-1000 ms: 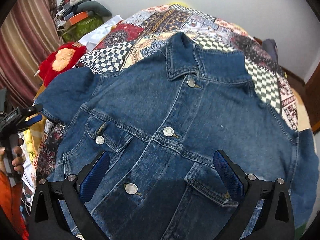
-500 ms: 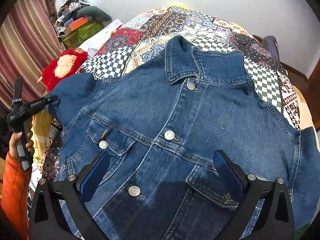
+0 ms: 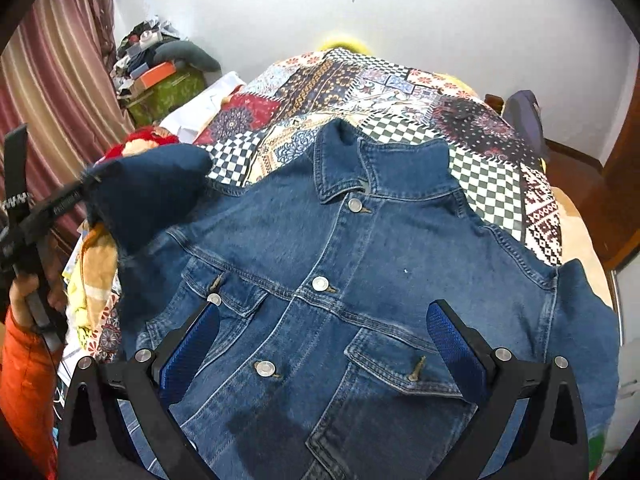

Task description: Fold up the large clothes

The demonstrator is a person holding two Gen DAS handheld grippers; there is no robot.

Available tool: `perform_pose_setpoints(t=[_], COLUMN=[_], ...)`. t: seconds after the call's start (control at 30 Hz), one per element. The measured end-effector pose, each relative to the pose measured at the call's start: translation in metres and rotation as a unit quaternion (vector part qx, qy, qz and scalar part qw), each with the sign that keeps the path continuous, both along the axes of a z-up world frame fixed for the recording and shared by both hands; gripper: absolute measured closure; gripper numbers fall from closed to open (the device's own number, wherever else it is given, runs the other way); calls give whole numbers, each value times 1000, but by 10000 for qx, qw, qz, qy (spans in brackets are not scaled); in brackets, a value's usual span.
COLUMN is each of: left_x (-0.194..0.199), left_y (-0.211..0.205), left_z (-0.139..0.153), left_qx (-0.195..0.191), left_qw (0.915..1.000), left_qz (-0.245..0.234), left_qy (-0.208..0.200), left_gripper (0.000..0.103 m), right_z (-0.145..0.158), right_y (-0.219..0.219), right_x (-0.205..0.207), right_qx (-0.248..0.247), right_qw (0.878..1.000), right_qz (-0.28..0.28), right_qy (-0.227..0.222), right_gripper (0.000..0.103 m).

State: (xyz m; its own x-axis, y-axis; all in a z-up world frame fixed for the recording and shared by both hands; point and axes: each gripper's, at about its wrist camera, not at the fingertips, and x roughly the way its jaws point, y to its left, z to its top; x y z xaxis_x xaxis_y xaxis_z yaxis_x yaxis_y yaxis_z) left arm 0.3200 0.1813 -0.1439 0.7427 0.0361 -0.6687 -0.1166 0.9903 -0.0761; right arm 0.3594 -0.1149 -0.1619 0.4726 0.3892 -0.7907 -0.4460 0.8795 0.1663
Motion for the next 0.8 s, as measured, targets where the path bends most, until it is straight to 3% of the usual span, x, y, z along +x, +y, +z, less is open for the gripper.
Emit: perform_pose_setpoints(t=[0.13, 0.33, 0.43, 0.5, 0.57, 0.63, 0.8], left_x=[22, 22, 13, 5, -3, -10, -18], left_y=[-14, -2, 11, 23, 36, 51, 104], left_z=[-52, -121, -119, -108, -94, -85, -84], left_qx=[-587, -1621, -1974, -2150, -2144, -2192, -2399], left_qw=[9933, 9674, 9605, 9595, 9647, 9661, 9605], left_qz=[-220, -192, -152, -130, -11, 138, 747], left_qy=[967, 1938, 1954, 1817, 1531, 1358, 1196], left_gripper=[92, 92, 84, 69, 50, 49, 49], right_z=[3, -1, -8, -12, -15, -16, -16], right_y=[-9, -20, -19, -18, -16, -12, -2], right_x=[-2, -5, -2, 0, 1, 1, 0], right_qx=[97, 66, 15, 45, 79, 87, -20], right_qw=[9999, 9998, 9996, 9994, 9992, 9991, 9996], right_qz=[-42, -85, -106, -106, -102, -76, 33], right_qy=[73, 147, 264, 338, 389, 397, 286], right_gripper=[0, 0, 0, 0, 0, 0, 0])
